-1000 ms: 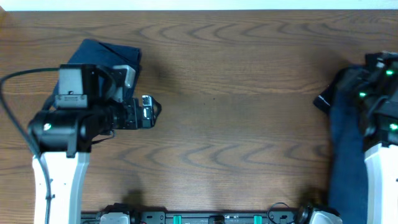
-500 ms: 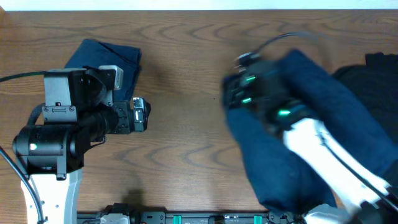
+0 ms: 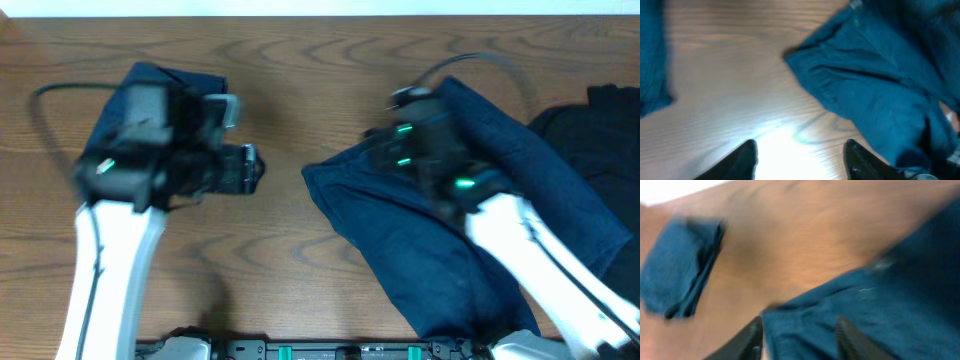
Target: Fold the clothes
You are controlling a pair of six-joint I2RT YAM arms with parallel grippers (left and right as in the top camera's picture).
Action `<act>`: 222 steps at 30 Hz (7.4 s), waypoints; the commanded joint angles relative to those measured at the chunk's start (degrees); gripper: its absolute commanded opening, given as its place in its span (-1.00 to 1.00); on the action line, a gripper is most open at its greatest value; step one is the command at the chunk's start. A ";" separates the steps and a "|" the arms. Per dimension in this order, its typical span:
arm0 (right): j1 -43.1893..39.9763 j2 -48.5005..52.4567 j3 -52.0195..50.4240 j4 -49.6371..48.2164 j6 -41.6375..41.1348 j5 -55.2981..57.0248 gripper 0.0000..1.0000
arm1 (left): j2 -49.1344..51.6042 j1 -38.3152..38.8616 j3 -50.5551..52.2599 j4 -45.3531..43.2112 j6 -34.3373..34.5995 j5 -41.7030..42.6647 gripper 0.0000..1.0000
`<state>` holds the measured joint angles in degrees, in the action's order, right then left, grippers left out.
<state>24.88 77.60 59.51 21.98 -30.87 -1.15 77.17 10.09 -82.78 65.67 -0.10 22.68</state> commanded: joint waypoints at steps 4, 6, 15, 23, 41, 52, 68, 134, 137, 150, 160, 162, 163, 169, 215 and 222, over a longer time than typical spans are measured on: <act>-13.11 -11.80 0.52 9.60 -0.37 2.16 -0.33 | 14.58 12.20 0.94 -6.05 -6.14 1.25 -0.63; -15.82 -14.75 0.52 12.55 -0.37 2.19 -0.34 | 19.50 14.82 0.94 -8.13 -6.64 0.44 -0.81; -23.17 -22.34 0.52 22.93 -0.35 2.23 -0.33 | 36.81 17.57 0.94 -15.41 -6.73 -5.33 -0.88; -24.48 -20.31 0.50 24.79 -0.31 2.43 -0.33 | 44.61 16.55 0.94 -11.58 -1.75 -18.82 -0.88; -24.50 -18.14 0.48 25.29 3.32 1.79 -0.24 | 32.79 5.01 0.92 -11.04 -6.78 6.88 -0.81; -24.50 -17.16 0.48 26.93 8.44 -3.82 -0.05 | 34.12 14.80 1.51 -17.79 -6.51 1.46 -0.74; -24.50 -17.16 0.48 28.17 9.35 -4.42 0.20 | 47.43 12.52 1.68 -14.97 6.67 -19.52 -0.88; -22.16 24.65 26.21 12.70 8.66 -10.29 -0.04 | 19.98 2.16 1.90 -11.02 0.94 -5.35 0.27; -26.47 24.39 25.97 20.87 8.66 -5.60 -0.02 | 21.00 2.16 1.90 -10.95 -0.04 -5.35 0.27; -35.76 39.34 23.61 19.17 11.43 -19.65 0.04 | 22.95 2.23 1.99 -11.45 -2.08 -5.55 0.36; -35.69 44.78 23.61 15.89 9.84 -22.10 -0.72 | 23.96 2.34 2.01 -10.60 -2.01 -5.49 0.37; -35.91 44.57 23.87 14.49 9.92 -24.61 -0.97 | 24.70 2.67 2.01 -9.81 -2.03 -5.51 0.36; -36.26 44.39 24.24 13.49 9.92 -26.91 -0.97 | 25.11 2.84 2.01 -9.46 -2.03 -5.51 0.36; -40.44 42.66 26.71 3.63 6.03 -38.56 -0.97 | 27.45 5.20 2.62 -9.86 -2.05 -5.53 0.36; -39.69 48.00 26.91 -7.04 10.16 -14.91 -0.23 | 31.19 9.03 15.23 -16.83 1.49 -4.68 0.36; -40.13 48.65 26.91 -6.34 11.89 -13.35 -0.17 | 31.19 9.03 15.23 -17.38 1.46 -4.68 0.36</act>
<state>-14.90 125.67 85.69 15.59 -21.17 -15.92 108.25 19.09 -67.85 48.49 0.54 17.72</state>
